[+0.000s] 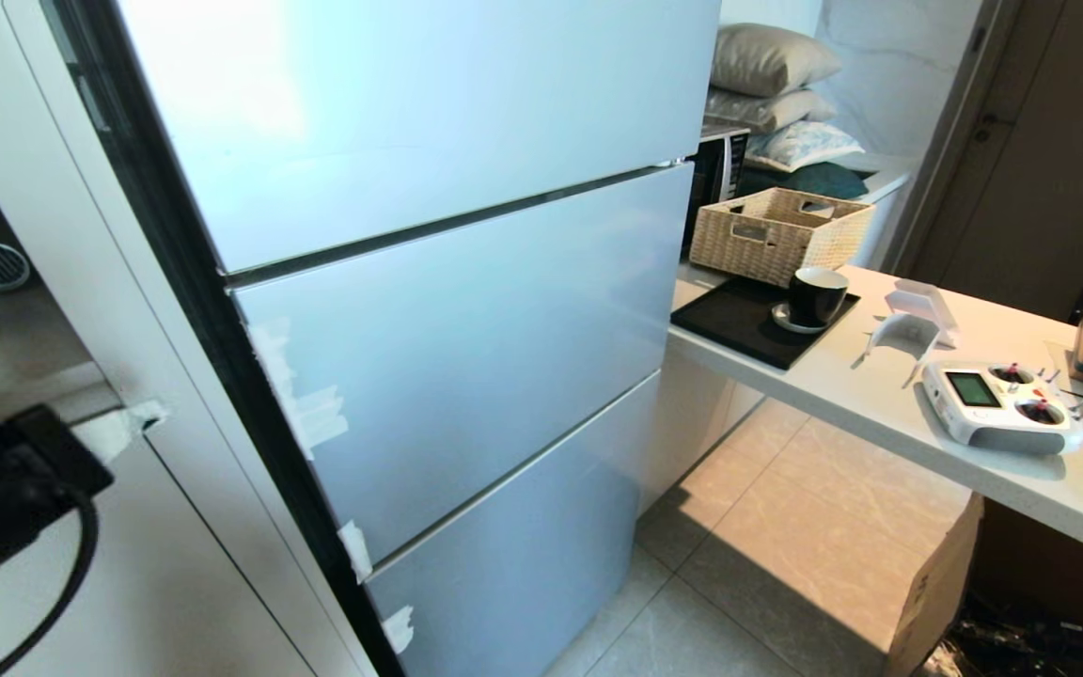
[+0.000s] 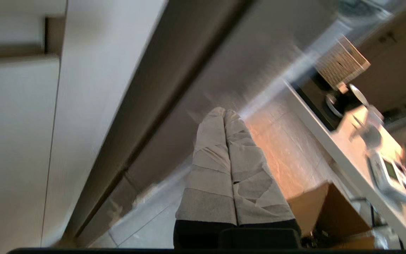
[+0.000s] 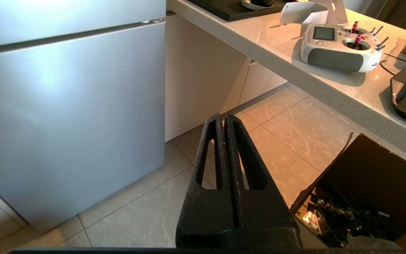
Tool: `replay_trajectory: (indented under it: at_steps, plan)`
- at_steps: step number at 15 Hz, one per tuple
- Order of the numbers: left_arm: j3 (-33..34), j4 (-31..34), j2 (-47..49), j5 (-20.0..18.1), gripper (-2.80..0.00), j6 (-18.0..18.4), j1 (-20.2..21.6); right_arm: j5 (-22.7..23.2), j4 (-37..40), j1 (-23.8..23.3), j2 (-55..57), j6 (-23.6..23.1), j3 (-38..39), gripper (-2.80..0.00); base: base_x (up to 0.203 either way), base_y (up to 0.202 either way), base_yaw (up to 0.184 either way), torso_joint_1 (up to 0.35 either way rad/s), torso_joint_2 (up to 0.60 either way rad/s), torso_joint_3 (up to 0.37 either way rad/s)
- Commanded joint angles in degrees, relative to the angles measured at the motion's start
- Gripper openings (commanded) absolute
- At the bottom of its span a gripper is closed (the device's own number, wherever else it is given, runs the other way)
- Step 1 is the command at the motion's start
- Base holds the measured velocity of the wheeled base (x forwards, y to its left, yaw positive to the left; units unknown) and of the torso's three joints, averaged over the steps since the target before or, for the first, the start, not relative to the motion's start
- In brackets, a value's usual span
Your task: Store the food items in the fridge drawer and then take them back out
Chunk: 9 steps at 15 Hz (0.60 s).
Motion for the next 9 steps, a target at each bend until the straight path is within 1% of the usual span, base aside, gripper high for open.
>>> replay_trajectory:
  at_steps: [1,3,5,6,7,9]
  plan:
    - [-1.23,-6.64,12.5,1.69,-2.8,-0.76,-0.2,0.01,0.09,0.02,0.11,-0.05,0.0,-2.8,0.0,0.0,0.0,0.0,0.0,0.0]
    - [-1.57,-14.92,17.45,4.34,-2.8,-1.11,-0.31,0.01,0.01,0.02,0.11,-0.05,0.0,-2.8,0.0,0.0,0.0,0.0,0.0,0.0]
    - [-1.97,-20.11,21.11,6.42,-2.8,-1.14,-0.41,0.01,0.01,0.02,0.11,-0.05,0.0,-2.8,0.0,0.0,0.0,0.0,0.0,0.0]
    - [-2.39,-21.71,22.02,7.64,-2.8,-1.28,-0.69,0.01,0.01,0.02,0.11,-0.05,0.0,-2.8,0.0,0.0,0.0,0.0,0.0,0.0]
    - [-2.89,-22.2,22.74,8.34,-2.8,-2.26,-1.08,0.1,0.01,0.02,0.11,-0.05,0.0,-2.8,0.0,0.0,0.0,0.0,0.0,0.0]
    - [-3.35,-22.22,23.32,8.61,-2.8,-3.22,-2.74,0.1,0.01,0.02,0.11,-0.05,0.0,-2.8,0.0,0.0,0.0,0.0,0.0,0.0]
